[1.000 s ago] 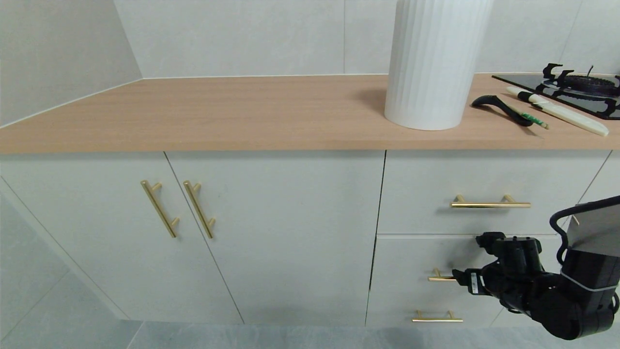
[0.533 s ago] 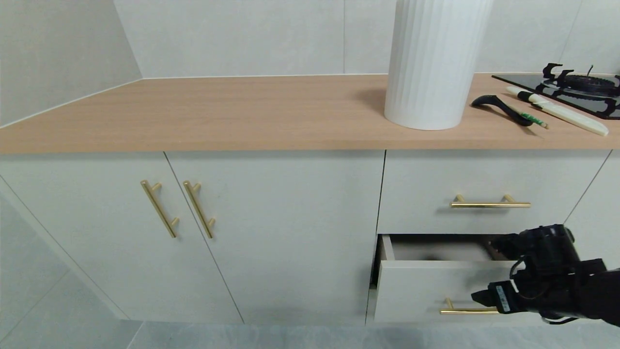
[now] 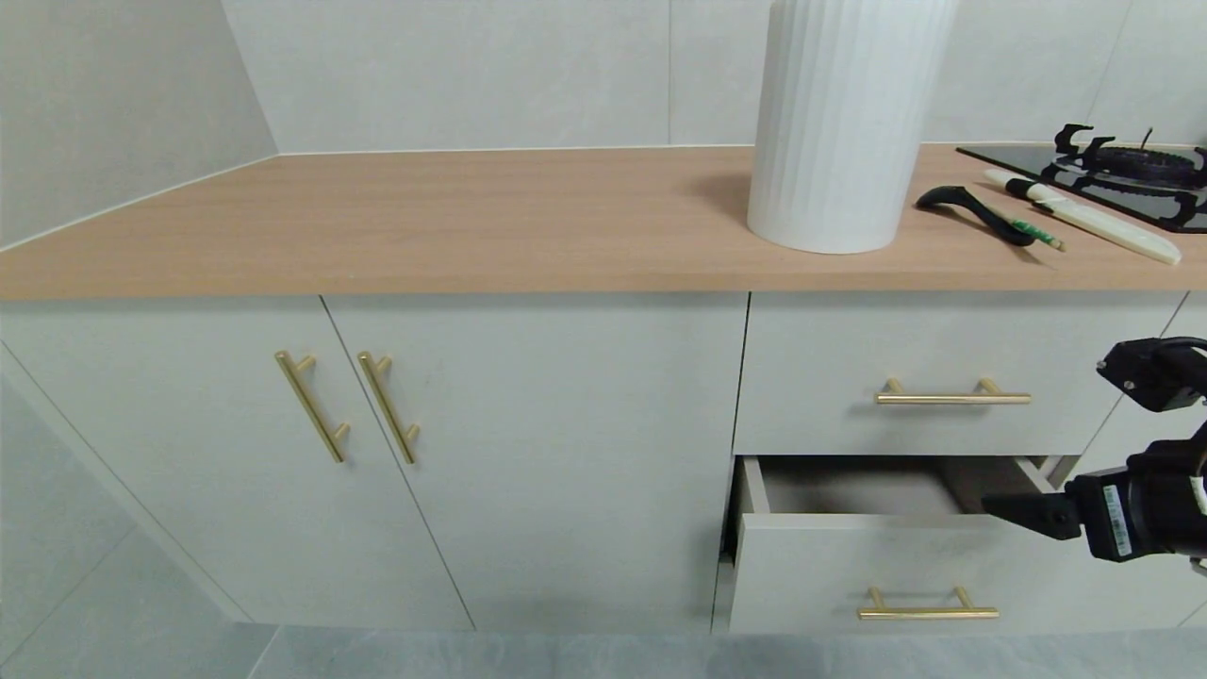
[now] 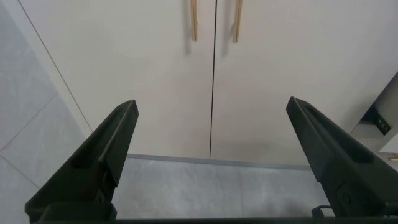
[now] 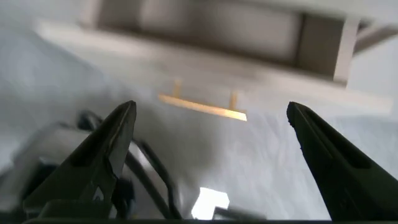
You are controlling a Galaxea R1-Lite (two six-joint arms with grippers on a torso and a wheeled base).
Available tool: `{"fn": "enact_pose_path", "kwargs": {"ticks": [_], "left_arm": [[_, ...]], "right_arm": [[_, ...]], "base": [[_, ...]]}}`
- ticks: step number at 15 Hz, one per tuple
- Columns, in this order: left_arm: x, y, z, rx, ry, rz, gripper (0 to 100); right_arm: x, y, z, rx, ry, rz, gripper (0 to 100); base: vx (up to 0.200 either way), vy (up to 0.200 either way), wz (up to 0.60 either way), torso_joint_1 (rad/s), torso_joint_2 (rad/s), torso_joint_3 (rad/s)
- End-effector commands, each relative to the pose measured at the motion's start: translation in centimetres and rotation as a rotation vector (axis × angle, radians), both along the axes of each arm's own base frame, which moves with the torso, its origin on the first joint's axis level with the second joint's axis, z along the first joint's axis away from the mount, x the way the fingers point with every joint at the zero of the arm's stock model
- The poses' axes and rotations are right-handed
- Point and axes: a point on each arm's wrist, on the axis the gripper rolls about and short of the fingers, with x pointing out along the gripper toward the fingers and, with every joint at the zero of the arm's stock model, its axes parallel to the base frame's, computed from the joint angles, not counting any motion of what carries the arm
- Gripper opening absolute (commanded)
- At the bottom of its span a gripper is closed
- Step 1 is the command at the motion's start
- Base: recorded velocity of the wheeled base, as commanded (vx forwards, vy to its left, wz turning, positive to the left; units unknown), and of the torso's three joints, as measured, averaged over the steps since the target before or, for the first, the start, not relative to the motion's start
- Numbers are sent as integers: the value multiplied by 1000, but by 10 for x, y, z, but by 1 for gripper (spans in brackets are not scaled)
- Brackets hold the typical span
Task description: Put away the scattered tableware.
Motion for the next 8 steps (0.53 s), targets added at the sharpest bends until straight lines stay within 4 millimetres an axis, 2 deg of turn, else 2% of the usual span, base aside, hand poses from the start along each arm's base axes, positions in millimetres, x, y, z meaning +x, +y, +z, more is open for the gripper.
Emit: {"fn": "enact_pose_path", "kwargs": {"ticks": [1, 2, 5, 8], "left_arm": [[0, 0, 0, -1, 0, 1, 100], [0, 0, 0, -1, 0, 1, 100], [0, 0, 0, -1, 0, 1, 100], [0, 0, 0, -1, 0, 1, 100]], "right_arm": [[21, 9, -25, 16, 42, 0, 100], [34, 12, -44, 9, 48, -4, 100], [56, 16, -74, -34, 9, -66, 100], [66, 22, -85, 8, -55, -89, 100]], "base": [[0, 0, 0, 0, 0, 0], [0, 0, 0, 0, 0, 0], [0, 0, 0, 0, 0, 0], [0, 0, 0, 0, 0, 0]]}}
